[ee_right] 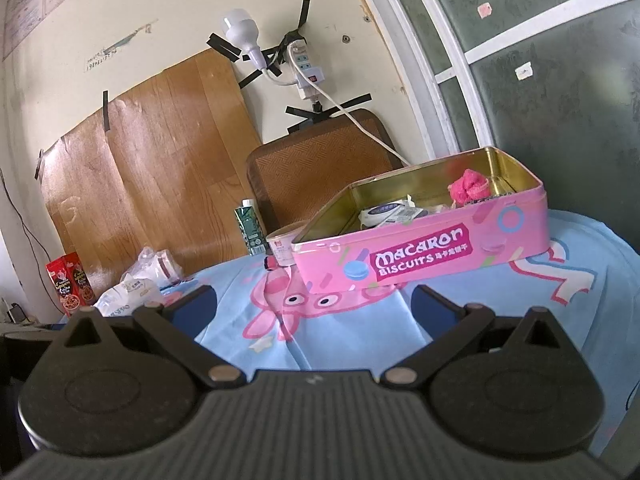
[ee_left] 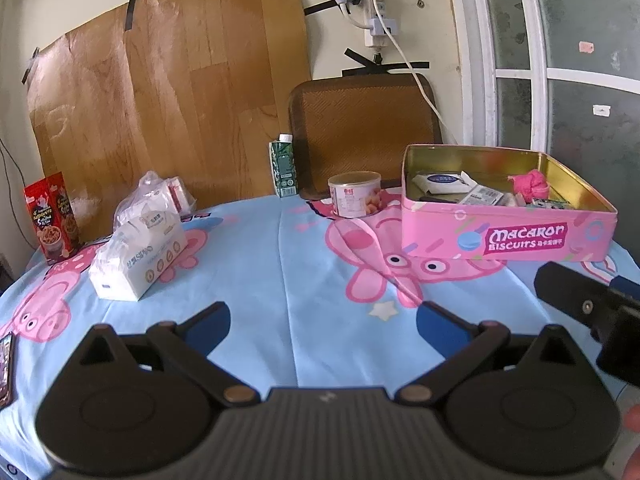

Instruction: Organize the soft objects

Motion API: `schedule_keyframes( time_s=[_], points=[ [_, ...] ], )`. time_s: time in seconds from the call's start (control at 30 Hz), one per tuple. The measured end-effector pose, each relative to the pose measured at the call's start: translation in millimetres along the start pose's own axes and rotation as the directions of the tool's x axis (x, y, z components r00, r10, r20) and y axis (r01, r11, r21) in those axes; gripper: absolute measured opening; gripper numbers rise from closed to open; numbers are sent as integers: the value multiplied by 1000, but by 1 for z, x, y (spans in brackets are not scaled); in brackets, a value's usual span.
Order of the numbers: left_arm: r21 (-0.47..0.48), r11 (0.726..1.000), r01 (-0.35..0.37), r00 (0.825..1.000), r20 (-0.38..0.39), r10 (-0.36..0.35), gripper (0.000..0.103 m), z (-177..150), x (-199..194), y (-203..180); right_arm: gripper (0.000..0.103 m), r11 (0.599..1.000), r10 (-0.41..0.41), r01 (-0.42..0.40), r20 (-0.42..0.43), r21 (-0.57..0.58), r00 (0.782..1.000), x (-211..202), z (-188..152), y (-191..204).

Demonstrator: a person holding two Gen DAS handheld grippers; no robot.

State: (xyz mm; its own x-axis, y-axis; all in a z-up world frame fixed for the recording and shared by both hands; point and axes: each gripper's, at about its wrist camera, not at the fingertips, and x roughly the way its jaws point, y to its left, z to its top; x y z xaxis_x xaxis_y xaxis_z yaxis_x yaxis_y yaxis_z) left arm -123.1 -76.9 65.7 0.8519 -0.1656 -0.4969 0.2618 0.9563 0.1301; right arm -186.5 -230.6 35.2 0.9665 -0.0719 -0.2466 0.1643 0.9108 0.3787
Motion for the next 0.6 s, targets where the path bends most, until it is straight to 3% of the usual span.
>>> schedule_keyframes(
  time_s=[0.6],
  points=[
    [27, 1000, 15, 999, -53, -14, 103, -6, 8, -6, 103, 999, -17, 17, -10, 28, 1000, 0, -2, -3]
  ],
)
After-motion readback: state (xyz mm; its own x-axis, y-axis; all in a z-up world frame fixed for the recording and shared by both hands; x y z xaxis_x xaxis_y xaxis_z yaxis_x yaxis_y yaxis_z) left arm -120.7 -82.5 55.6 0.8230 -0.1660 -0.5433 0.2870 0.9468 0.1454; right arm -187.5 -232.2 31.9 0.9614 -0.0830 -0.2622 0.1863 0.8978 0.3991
